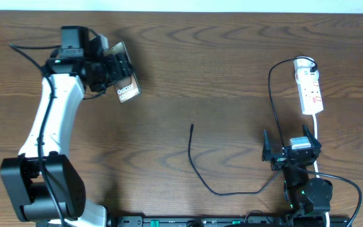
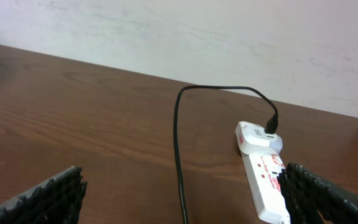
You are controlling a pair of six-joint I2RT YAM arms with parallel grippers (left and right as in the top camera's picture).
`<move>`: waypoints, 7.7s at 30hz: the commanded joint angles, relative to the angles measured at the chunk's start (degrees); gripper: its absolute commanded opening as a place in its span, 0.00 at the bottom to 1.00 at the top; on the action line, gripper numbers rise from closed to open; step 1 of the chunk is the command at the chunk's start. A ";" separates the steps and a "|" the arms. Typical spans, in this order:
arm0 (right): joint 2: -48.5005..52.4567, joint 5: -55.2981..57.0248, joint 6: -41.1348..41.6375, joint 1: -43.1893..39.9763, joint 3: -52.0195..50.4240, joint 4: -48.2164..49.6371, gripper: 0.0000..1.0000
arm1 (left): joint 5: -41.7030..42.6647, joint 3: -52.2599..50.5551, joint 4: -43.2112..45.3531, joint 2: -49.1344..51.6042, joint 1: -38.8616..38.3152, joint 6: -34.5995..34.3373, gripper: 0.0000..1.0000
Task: Plug charger to phone and switch on socket
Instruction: 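Lift the phone with the left gripper and tilt it upright, then swing the right gripper toward the phone held by the left gripper, then close the right gripper on the phone's edge beside the left gripper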
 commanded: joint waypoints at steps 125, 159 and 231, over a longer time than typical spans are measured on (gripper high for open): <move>117.57 -54.18 76.11 28.39 61.55 53.88 0.99 | -17.29 0.70 -11.34 -2.05 -9.73 -62.93 0.07; 117.57 -47.01 76.08 32.00 61.55 46.38 0.46 | -18.82 0.57 -11.96 -1.99 -14.93 -64.00 0.07; 117.57 -47.08 74.16 31.04 61.55 46.31 0.01 | -18.95 0.52 -11.80 -1.99 -16.76 -62.45 0.88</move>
